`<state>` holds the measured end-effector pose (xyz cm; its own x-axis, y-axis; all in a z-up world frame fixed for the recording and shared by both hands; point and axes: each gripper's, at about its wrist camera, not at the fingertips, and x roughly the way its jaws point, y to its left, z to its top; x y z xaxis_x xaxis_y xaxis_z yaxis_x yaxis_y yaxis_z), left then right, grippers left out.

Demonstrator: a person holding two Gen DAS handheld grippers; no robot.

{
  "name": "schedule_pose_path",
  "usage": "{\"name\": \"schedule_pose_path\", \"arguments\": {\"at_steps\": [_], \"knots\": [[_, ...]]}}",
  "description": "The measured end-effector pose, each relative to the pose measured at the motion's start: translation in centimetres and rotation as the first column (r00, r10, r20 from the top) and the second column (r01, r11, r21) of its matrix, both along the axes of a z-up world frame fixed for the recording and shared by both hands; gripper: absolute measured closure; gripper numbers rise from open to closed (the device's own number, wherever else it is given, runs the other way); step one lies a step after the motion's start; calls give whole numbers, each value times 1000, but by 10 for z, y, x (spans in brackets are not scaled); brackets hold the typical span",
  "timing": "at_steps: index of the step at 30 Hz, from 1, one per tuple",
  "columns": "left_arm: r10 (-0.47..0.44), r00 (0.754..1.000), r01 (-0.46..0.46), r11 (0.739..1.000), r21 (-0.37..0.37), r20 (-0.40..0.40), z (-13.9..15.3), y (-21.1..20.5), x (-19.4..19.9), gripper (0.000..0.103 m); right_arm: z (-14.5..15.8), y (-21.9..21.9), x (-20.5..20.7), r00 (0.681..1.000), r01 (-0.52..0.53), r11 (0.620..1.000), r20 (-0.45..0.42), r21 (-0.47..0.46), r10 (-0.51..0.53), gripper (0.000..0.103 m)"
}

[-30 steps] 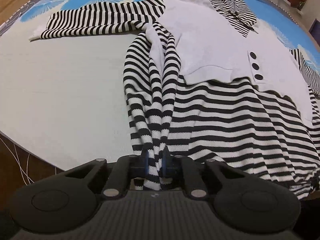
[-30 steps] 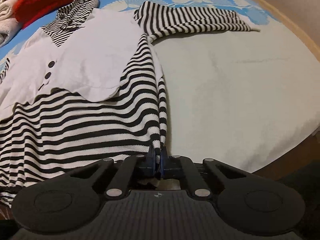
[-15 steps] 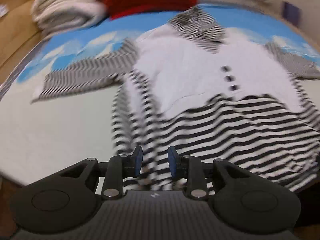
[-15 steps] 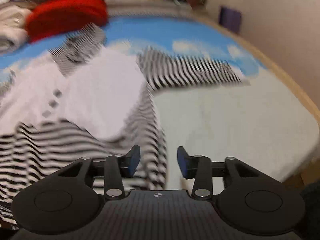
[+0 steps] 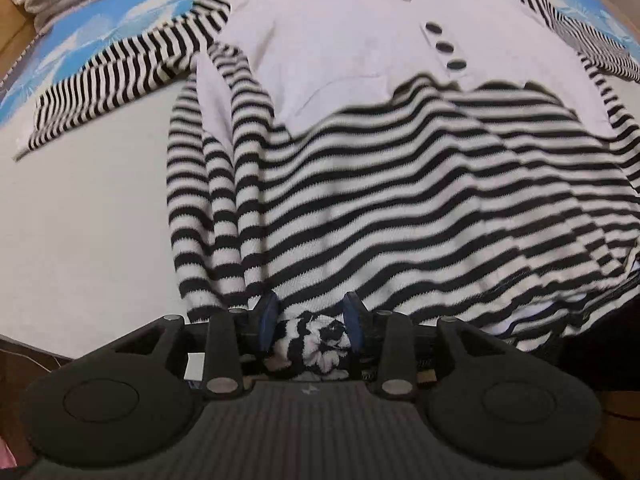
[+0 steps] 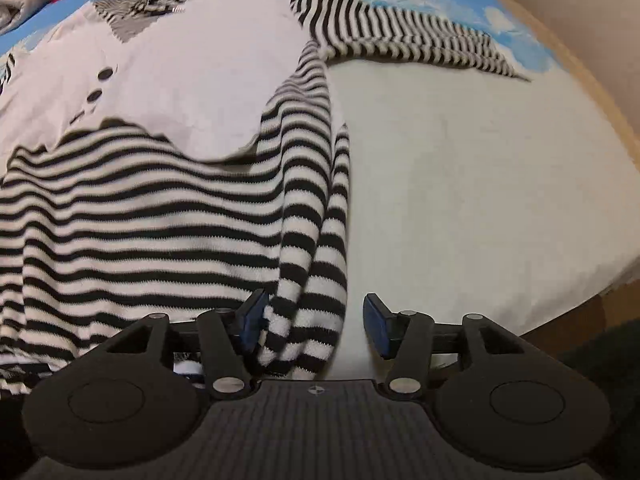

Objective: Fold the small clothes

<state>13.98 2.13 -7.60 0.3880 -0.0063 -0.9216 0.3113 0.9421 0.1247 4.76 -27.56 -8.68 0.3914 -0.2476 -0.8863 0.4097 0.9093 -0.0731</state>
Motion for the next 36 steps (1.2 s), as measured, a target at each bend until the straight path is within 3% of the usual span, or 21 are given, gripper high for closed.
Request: {"name": "schedule_pose_path", "arguments": {"at_steps": [3, 7, 9, 15, 21, 26, 30, 34, 36], "knots": [[-15, 996, 23, 996, -81, 87, 23, 0, -10, 58, 26, 9, -5, 993, -20, 998, 118, -51, 26, 51], [-12, 976, 38, 993, -115, 219, 45, -5, -17, 46, 75, 11, -10, 945, -42, 994, 319, -102, 73, 51], [14, 966, 20, 992, -126, 260, 51, -5, -18, 24, 96, 4, -8, 914, -46, 993, 398, -106, 85, 51], [66, 908, 11, 983, -181, 413, 74, 0, -30, 21, 151, -17, 8, 828, -68, 990, 547, -120, 123, 48], [30, 852, 44, 991, -127, 523, 84, -15, -37, 18, 175, -38, 33, 789, -112, 978, 583, -173, 194, 35], [49, 855, 32, 989, -145, 516, 84, -16, -32, 18, 184, -32, 64, 780, -137, 977, 591, -163, 208, 34], [75, 866, 3, 988, -156, 495, 82, -13, -26, 18, 196, -14, 98, 765, -161, 974, 603, -158, 225, 24], [109, 863, -44, 989, -140, 493, 80, -6, -22, 18, 203, 5, 136, 749, -202, 971, 620, -126, 236, 24], [139, 866, -72, 985, -155, 480, 81, 2, -18, 23, 203, 14, 151, 737, -232, 964, 622, -133, 263, 24]]}}
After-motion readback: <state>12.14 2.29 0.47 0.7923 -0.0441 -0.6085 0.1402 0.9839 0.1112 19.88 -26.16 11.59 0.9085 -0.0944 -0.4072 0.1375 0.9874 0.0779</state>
